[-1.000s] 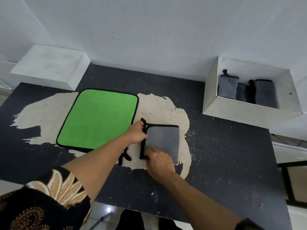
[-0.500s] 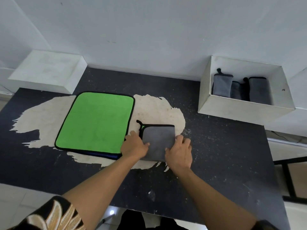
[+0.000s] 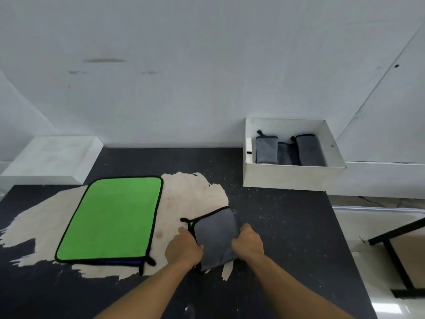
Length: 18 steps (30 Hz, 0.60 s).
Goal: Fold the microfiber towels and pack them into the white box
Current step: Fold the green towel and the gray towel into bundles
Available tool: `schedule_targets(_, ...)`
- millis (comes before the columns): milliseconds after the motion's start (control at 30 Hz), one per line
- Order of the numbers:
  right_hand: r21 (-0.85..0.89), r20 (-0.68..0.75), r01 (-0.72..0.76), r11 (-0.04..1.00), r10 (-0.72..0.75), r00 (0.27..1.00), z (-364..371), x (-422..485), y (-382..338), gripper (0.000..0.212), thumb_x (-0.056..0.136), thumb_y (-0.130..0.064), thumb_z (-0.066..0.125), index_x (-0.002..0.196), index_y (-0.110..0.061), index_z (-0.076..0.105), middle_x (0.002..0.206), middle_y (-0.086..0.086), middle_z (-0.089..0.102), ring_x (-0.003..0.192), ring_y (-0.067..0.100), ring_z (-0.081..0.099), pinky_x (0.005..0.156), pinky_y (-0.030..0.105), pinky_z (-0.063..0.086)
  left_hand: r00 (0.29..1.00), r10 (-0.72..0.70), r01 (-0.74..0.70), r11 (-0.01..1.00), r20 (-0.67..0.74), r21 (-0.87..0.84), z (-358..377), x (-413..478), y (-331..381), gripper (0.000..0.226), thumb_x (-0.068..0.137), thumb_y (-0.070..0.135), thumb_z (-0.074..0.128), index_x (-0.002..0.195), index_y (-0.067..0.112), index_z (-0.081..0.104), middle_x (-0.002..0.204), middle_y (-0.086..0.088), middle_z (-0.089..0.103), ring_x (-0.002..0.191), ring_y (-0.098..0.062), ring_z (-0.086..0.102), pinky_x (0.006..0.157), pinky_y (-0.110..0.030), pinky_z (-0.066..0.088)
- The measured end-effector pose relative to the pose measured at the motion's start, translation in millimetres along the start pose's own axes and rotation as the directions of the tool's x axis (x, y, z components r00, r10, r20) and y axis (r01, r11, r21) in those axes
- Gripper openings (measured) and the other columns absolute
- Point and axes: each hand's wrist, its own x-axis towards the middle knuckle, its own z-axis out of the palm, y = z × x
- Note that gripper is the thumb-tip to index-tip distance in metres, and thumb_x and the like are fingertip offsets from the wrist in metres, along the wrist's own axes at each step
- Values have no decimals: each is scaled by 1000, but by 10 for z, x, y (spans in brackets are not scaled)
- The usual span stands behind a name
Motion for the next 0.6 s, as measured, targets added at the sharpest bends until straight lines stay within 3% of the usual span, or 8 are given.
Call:
schedule_targets(67, -40, -4, 38, 999, -38, 999, -86, 11, 108, 33, 93, -19, 54, 125, -14, 47, 113, 8, 62, 100, 23, 61, 78, 30, 49, 981, 120, -87, 975, -153, 206, -30, -57, 178, 64, 85, 41, 67, 134, 17, 33, 133, -8, 44, 116, -27, 48, 89, -35, 45)
schedule_targets(133, -96, -13, 74, 993, -75, 997, -148, 7, 180, 33, 95, -19, 54, 127, -16, 47, 117, 7, 63, 104, 22, 61, 78, 29, 48, 901, 387, -284, 867, -194, 410, -27, -12, 321, 76, 86, 33, 67, 147, 19, 23, 145, -11, 31, 123, -29, 39, 96, -37, 39)
schedule_targets(233, -112, -3, 85, 990, -85, 996, -225, 13, 281, 34, 94, -21, 55, 127, -17, 48, 119, 6, 62, 107, 23, 60, 84, 33, 52, 758, 652, -516, 612, -13, 599, -42, 125, 563, 83, 92, 16, 58, 157, 21, 7, 163, -14, 2, 143, -35, 21, 110, -44, 29)
schedule_targets(333, -135, 25, 100, 986, -98, 995, -268, 35, 326, 36, 91, -23, 60, 124, -18, 50, 119, 6, 63, 107, 23, 61, 86, 33, 53, 644, 741, -628, 369, 191, 685, -31, 225, 801, 76, 98, 6, 46, 158, 22, 2, 164, -10, -17, 150, -34, 2, 118, -48, 18)
schedule_targets(467, -166, -12, 150, 975, -154, 988, -275, 85, 387, 36, 92, -18, 58, 127, -17, 50, 120, 7, 64, 111, 25, 61, 89, 34, 51, 549, 743, -694, 149, 384, 704, 20, 308, 1025, 70, 98, 7, 47, 158, 22, 13, 165, -7, -4, 151, -32, 6, 118, -46, 17)
schedule_targets(600, -160, -18, 145, 976, -150, 989, -281, 128, 448, 35, 92, -17, 59, 126, -17, 52, 120, 8, 63, 110, 26, 61, 87, 36, 51, 504, 784, -688, 113, 361, 716, 9, 329, 1143, 52, 96, 7, 44, 146, 17, 36, 150, -14, 33, 132, -33, 36, 108, -42, 30)
